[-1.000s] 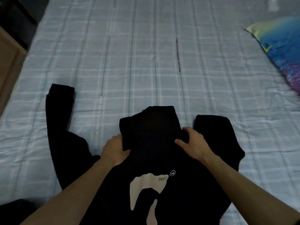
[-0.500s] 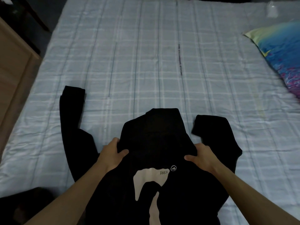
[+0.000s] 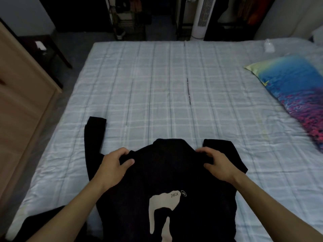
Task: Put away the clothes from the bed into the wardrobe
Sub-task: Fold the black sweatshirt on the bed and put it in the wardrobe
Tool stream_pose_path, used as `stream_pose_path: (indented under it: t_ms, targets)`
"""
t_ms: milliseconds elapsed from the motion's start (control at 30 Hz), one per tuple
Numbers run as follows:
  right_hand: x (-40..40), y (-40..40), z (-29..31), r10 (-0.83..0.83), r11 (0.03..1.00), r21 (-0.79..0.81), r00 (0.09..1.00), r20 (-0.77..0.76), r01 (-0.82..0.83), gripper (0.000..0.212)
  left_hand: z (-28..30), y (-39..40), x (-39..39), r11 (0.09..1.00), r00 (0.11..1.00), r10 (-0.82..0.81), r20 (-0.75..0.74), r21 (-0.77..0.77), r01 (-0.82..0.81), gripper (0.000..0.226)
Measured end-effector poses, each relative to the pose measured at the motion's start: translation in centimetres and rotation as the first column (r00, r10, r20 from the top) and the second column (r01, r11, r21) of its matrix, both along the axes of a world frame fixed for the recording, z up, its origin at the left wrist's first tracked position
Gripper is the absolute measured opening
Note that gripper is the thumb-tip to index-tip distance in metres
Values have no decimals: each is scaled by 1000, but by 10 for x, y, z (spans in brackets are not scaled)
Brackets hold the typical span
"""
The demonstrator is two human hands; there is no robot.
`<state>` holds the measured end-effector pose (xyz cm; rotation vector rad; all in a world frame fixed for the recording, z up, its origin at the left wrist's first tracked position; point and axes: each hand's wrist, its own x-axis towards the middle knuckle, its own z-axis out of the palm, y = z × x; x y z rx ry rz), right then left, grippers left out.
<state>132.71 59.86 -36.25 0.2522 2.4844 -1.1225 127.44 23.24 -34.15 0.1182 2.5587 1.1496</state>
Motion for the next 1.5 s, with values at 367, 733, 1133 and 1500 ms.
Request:
stream_pose_path:
  t_ms: [367,733,1133,1500]
  targets:
    - [62,2,169,15,984,-178,1000,-27,-19,47,165,-13,55,991,953,-82,-292,82,110,22]
    - [142,-11,301,141,989,-15,976,-167,-145,41,310,-26,130,974,841,-174,-512,37,224,25]
    - [188,-19,419,-80,993,-11,578,-812,122,34,426,-27,184,970,658,90,-747,215,111,23]
    - [209,-22,435,32,996,70,539,-842,49,31,435,-44,205,989,581,-140,-802,-89,116,25]
